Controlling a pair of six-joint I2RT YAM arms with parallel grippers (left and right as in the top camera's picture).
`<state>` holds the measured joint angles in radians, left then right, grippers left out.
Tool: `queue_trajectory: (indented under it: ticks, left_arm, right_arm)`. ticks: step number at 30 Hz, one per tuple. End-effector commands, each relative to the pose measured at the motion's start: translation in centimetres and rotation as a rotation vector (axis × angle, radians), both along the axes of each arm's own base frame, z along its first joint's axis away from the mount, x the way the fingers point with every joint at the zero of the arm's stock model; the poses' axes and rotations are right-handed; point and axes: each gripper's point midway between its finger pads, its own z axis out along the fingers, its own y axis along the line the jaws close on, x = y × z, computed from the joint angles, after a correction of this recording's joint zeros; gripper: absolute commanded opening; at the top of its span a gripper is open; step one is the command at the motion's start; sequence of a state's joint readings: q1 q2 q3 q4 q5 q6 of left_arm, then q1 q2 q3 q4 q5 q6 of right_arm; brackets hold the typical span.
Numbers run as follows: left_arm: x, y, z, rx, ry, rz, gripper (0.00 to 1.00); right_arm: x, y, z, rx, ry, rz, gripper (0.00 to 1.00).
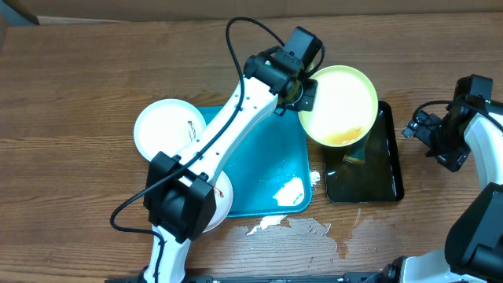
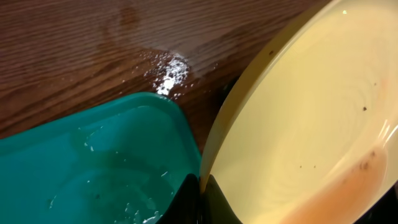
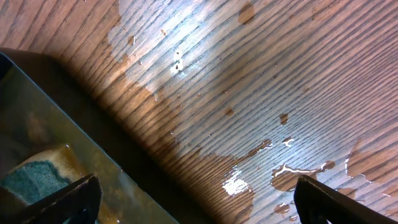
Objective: Clean dirty plates on tray and stack at the side
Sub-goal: 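Lift the yellow plate with the left gripper toward the black tray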
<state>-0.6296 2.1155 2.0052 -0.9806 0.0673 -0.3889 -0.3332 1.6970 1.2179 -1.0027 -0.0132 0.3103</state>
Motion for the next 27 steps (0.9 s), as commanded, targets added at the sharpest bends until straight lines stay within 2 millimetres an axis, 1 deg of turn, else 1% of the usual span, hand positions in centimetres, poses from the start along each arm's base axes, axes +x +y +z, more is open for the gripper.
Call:
queue_trajectory:
  ticks: [1,11,15,17,23,27]
  left_arm:
    - [0.5,-1.7,1.3,-0.053,-0.041,-0.005,0.04]
    - [2.0,-3.9,3.1,-0.06,-0.197,-0.012,0.04]
    - [2.1,-4.6,3.6,-0.03,-0.263,-0.009,0.04]
    - [1.9,-5.1,3.8,-0.024,-0.277,-0.015,0.04]
    - [-0.1,-7.0,3.6,-0.024,-0.269,-0.064,0.04]
    - [-1.1,-7.5,3.3,-0.009,-0.255,-0.084,0.04]
  right_arm:
    - [0.7,-0.5,1.2,-0.026,-0.04,-0.007,1.0]
    - [0.7,-0.5,1.2,-0.026,-0.04,-0.007,1.0]
    - [0.7,-0.5,1.2,-0.026,-0.04,-0.007,1.0]
    - [0.7,-0.5,1.2,-0.026,-0.04,-0.007,1.0]
    - [0.7,-0.5,1.2,-0.026,-0.04,-0.007,1.0]
    - [0.7,-0.5,1.2,-0.026,-0.04,-0.007,1.0]
